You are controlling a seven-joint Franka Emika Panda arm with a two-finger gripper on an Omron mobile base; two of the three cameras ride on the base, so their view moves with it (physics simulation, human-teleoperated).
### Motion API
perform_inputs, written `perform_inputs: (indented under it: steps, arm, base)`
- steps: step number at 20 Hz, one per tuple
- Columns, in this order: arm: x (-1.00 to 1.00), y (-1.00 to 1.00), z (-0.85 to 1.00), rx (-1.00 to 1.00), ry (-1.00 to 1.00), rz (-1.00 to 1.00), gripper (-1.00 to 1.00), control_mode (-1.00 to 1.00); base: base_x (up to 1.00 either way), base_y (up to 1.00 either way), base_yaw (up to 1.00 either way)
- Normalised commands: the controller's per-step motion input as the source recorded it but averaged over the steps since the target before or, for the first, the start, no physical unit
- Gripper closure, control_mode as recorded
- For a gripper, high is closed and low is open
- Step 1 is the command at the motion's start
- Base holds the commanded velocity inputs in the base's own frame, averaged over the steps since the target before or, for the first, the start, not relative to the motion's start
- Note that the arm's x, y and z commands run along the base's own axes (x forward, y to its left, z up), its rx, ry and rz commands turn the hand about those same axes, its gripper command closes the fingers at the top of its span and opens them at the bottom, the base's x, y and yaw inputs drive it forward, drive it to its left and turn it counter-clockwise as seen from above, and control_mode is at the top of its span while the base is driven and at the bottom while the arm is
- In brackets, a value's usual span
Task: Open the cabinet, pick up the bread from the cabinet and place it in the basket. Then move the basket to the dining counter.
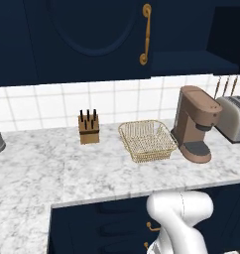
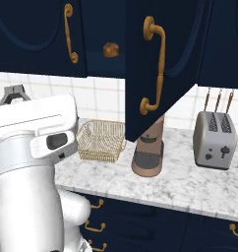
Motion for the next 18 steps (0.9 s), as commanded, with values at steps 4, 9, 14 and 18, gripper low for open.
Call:
perform_inputs:
  steps: [4,9,14,18]
  arm:
    - [0.66,1.0,-0.2,-0.21,0.17,-0.38,1.0,-1.0]
    - [0.99,0.95,-0.61,0.01,0.26,-0.4,1.0,-1.0]
    - [0.88,0.77,-0.22,0.0,-0.02,-0.54,1.0,-1.0]
    - [0.87,0.26,-0.02,-0.01,-0.01,-0.26,1.0,-1.0]
  base:
    - [0.0,0.0,0.0]
    - [0.0,0.0,0.0]
    - [0.0,0.0,0.0]
    - [0.0,0.0,0.0]
